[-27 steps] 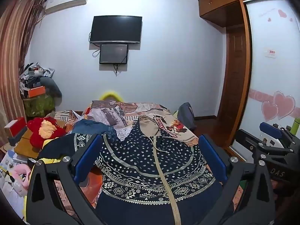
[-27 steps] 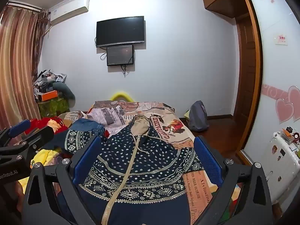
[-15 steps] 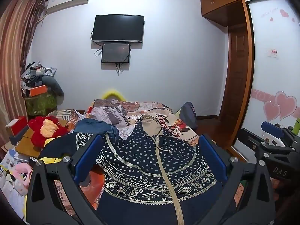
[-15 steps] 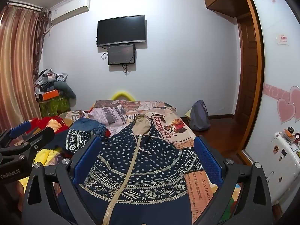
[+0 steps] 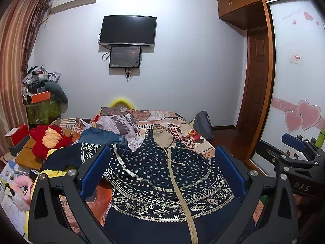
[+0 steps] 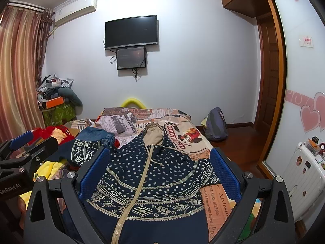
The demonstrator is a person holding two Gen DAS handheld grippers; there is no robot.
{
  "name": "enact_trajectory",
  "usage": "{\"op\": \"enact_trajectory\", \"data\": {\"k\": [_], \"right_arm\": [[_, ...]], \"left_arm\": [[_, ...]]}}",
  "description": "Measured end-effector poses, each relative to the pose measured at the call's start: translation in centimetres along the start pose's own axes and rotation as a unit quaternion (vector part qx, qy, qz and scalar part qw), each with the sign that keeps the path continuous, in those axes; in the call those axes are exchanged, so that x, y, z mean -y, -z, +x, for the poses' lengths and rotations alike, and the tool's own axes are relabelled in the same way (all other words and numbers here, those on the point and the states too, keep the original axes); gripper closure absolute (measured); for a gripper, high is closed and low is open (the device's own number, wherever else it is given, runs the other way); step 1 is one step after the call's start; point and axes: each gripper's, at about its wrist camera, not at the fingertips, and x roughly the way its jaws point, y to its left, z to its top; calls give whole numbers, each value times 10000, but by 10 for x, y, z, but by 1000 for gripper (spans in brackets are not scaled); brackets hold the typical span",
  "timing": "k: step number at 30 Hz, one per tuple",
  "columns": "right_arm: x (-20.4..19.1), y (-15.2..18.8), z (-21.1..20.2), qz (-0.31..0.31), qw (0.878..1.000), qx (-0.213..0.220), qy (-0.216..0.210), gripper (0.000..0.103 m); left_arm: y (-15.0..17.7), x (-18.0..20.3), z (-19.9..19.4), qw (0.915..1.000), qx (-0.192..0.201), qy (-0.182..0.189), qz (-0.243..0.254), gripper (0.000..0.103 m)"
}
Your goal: Fold large clothes
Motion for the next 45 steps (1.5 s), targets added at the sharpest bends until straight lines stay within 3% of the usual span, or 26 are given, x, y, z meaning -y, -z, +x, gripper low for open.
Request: {"op": "enact_trajectory", "data": {"k": [45], "right_arm": [[-9,-7,14,-62,9998,-32,-206,5]], "left_arm": [[0,-9,8,9998,29,-197,64,0]]}}
